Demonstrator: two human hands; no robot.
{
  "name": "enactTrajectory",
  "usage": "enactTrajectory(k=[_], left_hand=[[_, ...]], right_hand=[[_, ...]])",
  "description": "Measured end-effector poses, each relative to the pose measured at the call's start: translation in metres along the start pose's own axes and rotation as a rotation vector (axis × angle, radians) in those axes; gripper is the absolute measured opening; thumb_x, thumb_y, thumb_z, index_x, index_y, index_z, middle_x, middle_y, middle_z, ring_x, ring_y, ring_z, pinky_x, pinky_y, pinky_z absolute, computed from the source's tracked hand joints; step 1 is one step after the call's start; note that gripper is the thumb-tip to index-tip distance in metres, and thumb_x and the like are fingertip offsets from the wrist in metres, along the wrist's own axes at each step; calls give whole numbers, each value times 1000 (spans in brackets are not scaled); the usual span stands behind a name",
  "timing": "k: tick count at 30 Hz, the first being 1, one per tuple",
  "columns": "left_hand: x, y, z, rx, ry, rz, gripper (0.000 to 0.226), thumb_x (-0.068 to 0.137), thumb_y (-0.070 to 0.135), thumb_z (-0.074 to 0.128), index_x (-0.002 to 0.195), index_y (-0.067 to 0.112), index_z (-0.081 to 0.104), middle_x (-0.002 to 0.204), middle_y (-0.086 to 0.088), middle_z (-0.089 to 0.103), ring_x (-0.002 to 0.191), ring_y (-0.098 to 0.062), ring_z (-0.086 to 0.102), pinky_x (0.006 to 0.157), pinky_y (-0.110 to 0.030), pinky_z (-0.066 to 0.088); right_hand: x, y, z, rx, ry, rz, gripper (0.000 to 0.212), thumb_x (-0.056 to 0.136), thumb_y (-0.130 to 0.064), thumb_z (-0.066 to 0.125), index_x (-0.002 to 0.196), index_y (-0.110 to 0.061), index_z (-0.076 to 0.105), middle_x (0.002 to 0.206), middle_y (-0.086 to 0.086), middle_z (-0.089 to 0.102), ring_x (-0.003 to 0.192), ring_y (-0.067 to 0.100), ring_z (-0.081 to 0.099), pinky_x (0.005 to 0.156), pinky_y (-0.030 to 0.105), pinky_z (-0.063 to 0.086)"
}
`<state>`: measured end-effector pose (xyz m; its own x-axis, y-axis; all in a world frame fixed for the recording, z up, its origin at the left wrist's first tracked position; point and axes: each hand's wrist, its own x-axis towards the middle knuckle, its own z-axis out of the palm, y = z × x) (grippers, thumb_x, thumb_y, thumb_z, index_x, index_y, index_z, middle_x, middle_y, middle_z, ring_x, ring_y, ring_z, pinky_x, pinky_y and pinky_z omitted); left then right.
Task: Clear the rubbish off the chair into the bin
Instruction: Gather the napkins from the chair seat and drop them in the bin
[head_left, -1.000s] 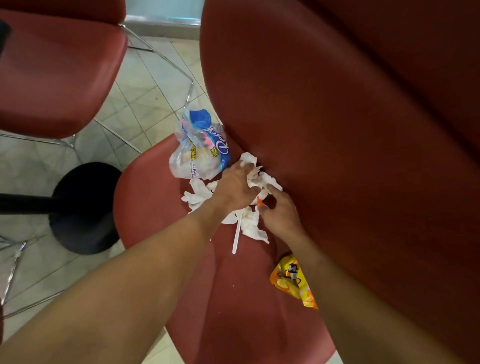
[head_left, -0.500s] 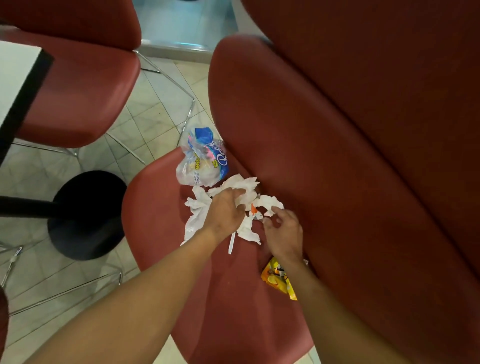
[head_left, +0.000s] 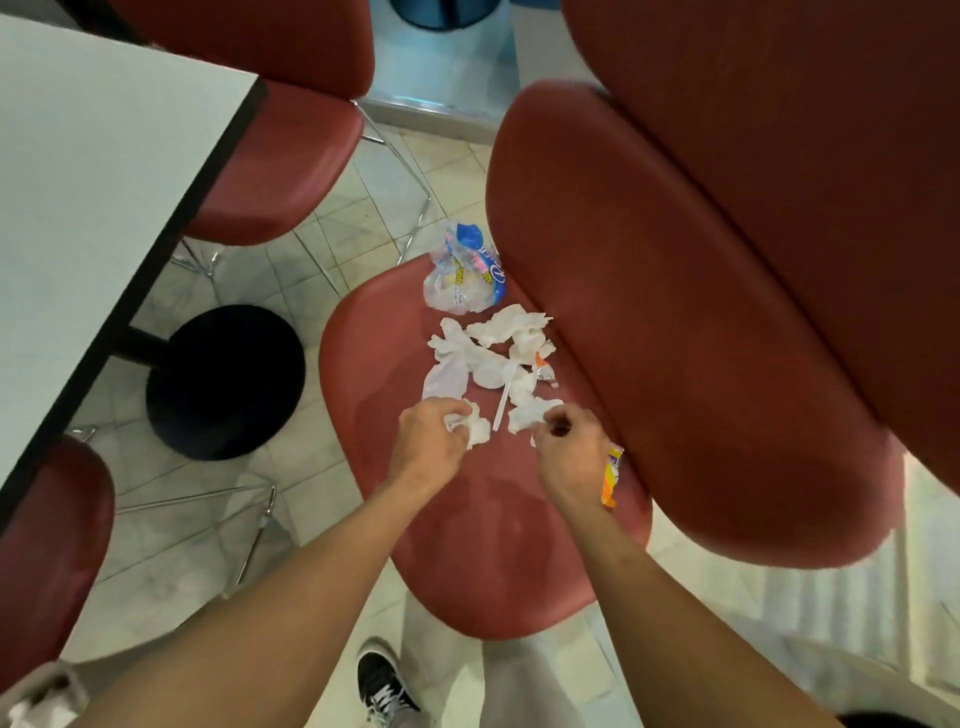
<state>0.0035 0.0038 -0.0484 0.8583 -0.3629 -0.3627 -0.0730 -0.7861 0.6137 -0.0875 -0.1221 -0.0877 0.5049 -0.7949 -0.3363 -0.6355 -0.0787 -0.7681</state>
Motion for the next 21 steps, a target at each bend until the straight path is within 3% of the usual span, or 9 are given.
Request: enactTrajectory(k=[7,11,21], left_hand=[[-74,-61,-45,-16,39,-29,26,84,6,62,108,12,71,114,-5,67,104,-22,61,78,-8,33],[-115,-97,-77,-5,48,18,26,83,8,63,107,11,71,107,-10,62,101,-27,59,83,-23,40],[-207,-187,-132,-37,75,-73,28,85,5,61,109,15,72,116,-5,69,107,-20,63,88,-22,45]], right_hand=[[-96,-5,23,-63,-88,-63,6,79,-11,67,83,-14,66,86,3,66,77,16,61,70,27,47],[-155,-11,34,-68,-95,-80,6,78,-12,66,83,-14,66,84,3,66,77,17,60,68,26,44],[-280,-17,70,-93,-180,-138,8,80,-12,69,77,-17,63,82,0,66,74,18,61,69,30,51]])
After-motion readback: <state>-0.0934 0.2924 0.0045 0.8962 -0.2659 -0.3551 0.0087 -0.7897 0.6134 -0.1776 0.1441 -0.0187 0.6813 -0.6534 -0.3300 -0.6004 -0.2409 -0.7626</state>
